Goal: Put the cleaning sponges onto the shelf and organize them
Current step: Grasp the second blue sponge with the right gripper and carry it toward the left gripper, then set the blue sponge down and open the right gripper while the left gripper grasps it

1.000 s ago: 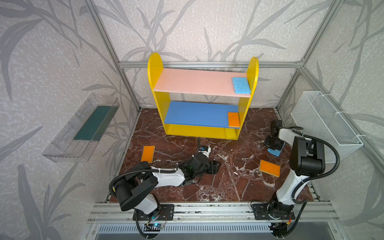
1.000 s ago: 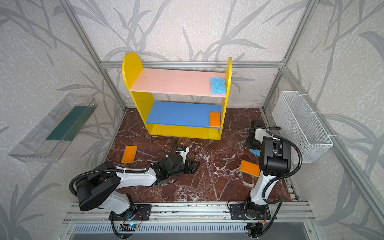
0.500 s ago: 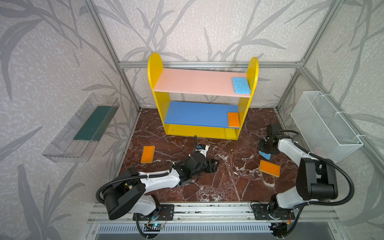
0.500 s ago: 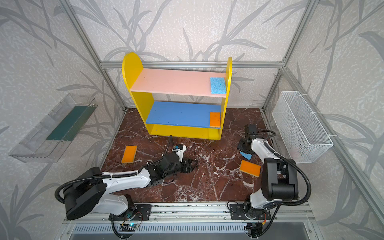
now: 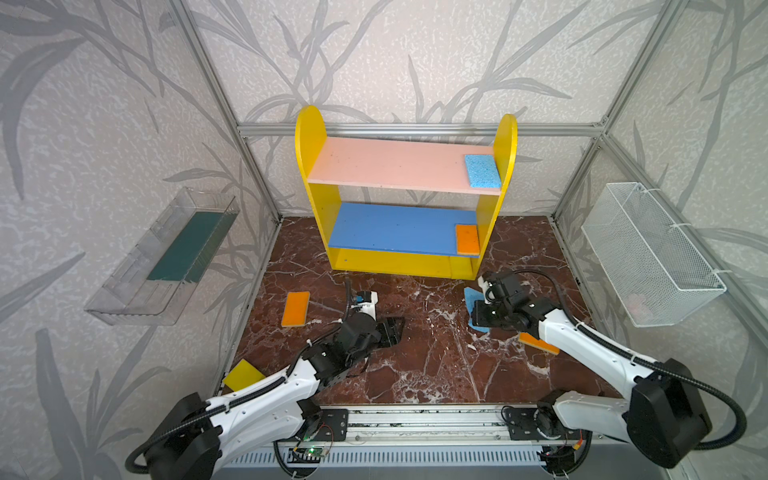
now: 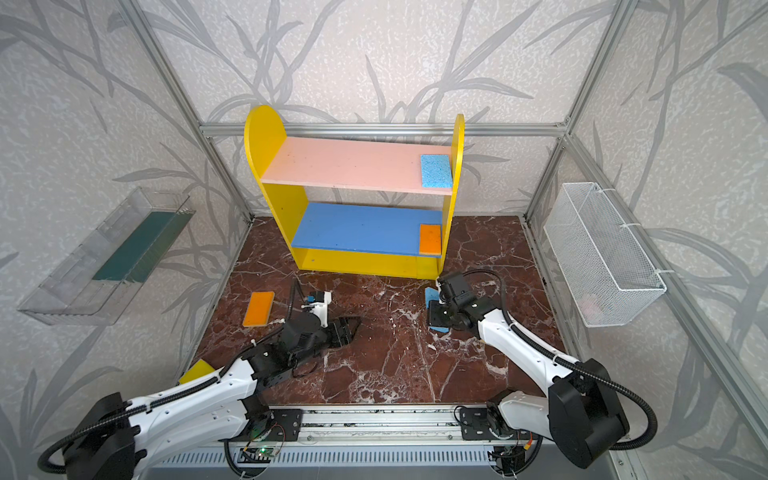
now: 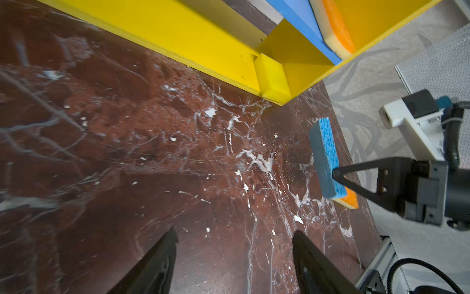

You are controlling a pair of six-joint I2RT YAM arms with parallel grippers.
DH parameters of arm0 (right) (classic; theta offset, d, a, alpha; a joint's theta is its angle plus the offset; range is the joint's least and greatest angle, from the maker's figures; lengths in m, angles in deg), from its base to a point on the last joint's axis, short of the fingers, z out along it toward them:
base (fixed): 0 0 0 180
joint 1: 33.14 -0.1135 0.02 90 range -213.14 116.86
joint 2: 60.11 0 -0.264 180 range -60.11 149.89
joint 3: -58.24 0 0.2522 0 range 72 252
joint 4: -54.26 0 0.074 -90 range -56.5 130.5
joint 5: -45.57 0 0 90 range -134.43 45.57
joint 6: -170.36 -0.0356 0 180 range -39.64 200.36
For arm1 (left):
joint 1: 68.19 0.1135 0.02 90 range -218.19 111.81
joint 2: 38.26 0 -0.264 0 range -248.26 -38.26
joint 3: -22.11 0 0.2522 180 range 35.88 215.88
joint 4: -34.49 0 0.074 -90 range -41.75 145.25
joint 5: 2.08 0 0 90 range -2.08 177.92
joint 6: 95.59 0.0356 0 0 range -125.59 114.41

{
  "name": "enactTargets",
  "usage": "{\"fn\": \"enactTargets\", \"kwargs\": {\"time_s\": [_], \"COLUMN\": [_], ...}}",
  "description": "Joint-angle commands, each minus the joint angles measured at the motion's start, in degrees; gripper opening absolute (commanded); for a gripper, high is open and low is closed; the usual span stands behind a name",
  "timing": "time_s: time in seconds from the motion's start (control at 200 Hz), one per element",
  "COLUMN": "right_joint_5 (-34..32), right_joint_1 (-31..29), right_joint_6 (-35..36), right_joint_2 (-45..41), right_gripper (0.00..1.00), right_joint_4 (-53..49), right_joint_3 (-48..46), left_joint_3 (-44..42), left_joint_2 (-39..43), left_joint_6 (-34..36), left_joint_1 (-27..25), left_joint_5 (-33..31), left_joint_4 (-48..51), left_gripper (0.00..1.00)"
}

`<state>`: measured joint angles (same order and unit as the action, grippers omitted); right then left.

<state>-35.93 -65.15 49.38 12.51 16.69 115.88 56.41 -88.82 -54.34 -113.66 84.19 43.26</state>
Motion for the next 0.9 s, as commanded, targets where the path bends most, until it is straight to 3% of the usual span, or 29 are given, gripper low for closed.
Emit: {"fn": "enactTargets", "kwargs": {"time_s": [0.0,0.125,0.25,0.4,0.52,0.655,0.895], "right_joint_5": [0.46,1.81,5.1,8.18,8.74,8.0,9.61], "right_joint_1": [-6.75,-12.12,-13.8,-13.96,-13.96,-13.44,-7.38], "right_joint_6": [-3.26,-3.99,-5.09,-4.65,-3.7,-2.75,-2.91], "right_joint_2": [6.12,16.36,22.73,24.46,23.19,18.42,7.13], "right_gripper": [0.05,0.09,0.35,0.52,0.54,0.54,0.54], "right_joint_4": [4.46,7.88,11.84,14.76,14.77,14.33,12.81], "right_joint_3": [3.6,9.24,12.42,14.01,13.98,11.87,4.6], "left_joint_3": [-1.51,-2.31,-1.6,-0.86,-0.55,0.33,6.46], "left_joint_2": [5.43,10.15,11.86,11.34,8.5,1.89,-14.82], "left_joint_6": [-1.71,-2.38,-2.38,-2.49,-3.02,-3.81,-4.18], "left_joint_1": [1.44,2.68,2.93,2.93,2.88,2.27,-0.93], "left_joint_5": [-3.34,-3.63,-3.73,-3.29,-2.65,-0.53,1.88], "left_joint_4": [8.63,13.69,17.9,19.32,17.65,12.57,5.3], "left_gripper": [0.73,0.73,0.73,0.72,0.68,0.53,0.51]}}
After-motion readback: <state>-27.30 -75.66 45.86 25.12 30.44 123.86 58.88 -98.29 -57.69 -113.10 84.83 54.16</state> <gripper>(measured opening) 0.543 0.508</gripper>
